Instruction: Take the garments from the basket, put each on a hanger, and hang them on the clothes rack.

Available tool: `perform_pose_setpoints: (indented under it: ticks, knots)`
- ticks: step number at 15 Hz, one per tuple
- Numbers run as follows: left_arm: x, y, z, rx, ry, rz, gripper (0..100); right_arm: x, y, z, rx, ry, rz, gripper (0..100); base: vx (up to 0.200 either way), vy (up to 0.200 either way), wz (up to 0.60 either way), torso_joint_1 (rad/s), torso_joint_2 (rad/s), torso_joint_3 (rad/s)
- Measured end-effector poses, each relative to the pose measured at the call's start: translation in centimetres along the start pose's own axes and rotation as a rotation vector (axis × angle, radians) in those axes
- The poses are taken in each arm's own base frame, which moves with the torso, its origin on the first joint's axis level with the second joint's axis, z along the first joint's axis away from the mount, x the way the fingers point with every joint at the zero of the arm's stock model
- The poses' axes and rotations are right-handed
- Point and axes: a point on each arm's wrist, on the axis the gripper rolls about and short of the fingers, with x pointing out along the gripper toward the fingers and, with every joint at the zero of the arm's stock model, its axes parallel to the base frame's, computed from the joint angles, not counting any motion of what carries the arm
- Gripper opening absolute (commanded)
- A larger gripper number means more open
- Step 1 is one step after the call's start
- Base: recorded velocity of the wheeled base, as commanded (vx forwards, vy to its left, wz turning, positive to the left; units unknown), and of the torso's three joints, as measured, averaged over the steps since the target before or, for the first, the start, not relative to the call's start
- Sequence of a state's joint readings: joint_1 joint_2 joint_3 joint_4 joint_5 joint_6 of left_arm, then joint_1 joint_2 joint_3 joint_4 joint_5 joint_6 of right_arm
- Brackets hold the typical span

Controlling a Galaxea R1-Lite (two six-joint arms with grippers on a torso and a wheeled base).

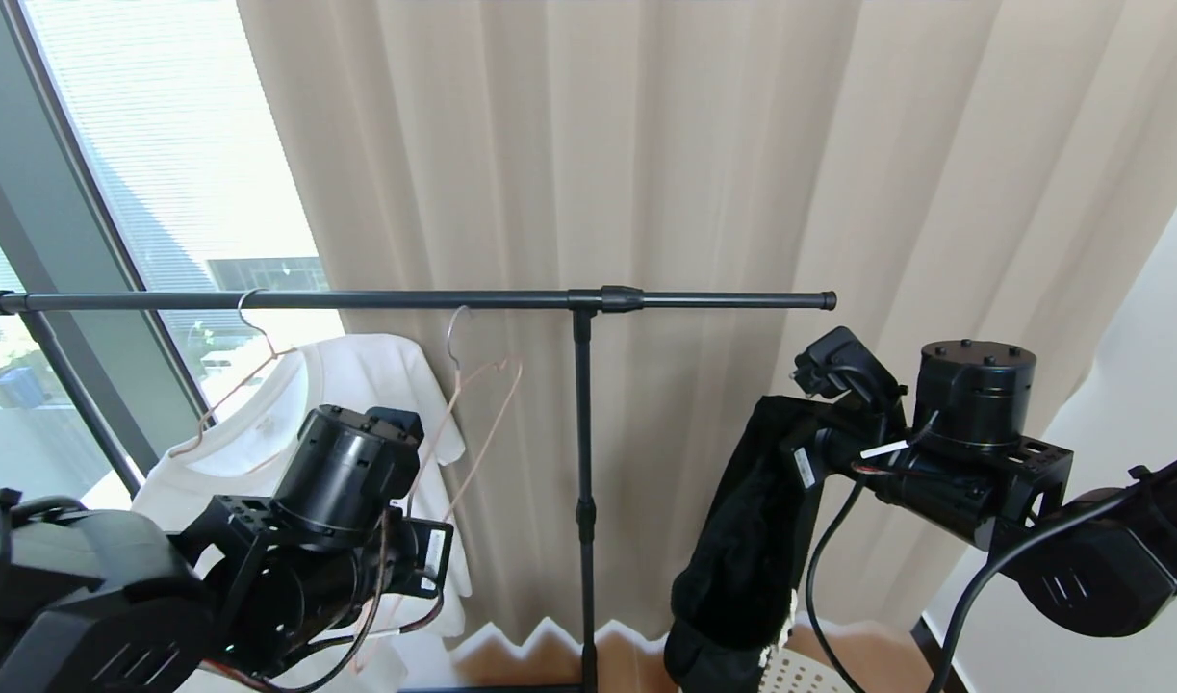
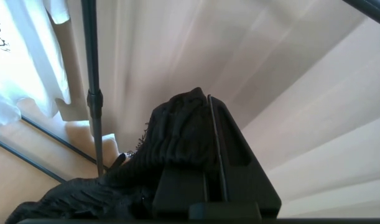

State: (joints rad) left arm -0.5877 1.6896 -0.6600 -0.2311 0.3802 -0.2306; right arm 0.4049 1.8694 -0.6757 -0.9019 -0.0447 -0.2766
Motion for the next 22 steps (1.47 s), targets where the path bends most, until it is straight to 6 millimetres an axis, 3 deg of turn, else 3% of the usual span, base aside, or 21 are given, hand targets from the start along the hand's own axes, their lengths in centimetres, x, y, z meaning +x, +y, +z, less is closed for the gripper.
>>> perform_pose_setpoints:
  ticks: [5, 8, 15, 22]
  knots:
    - [-1.9, 1.4, -3.1, 0.130, 0.057, -0.043, 0, -0.4, 0.3, 0.2, -0.005, -0.007, 0.008, 0, 0.000, 0.000, 0.00, 0.000, 0.00, 0.000]
    - [-2.5, 1.2, -4.2, 0.173, 0.080, -0.112, 0, -0.5, 0.3, 0.3, -0.005, -0.011, 0.009, 0, 0.000, 0.000, 0.00, 0.000, 0.00, 0.000]
    - [-3.1, 1.1, -4.8, 0.253, 0.098, -0.272, 0, -0.5, 0.3, 0.3, -0.005, -0.012, 0.008, 0, 0.000, 0.000, 0.00, 0.000, 0.00, 0.000]
    - [-3.3, 0.3, -2.9, 0.250, -0.018, -0.476, 0, -0.4, -0.1, 0.7, -0.008, 0.001, -0.090, 0, 0.000, 0.000, 0.00, 0.000, 0.00, 0.000]
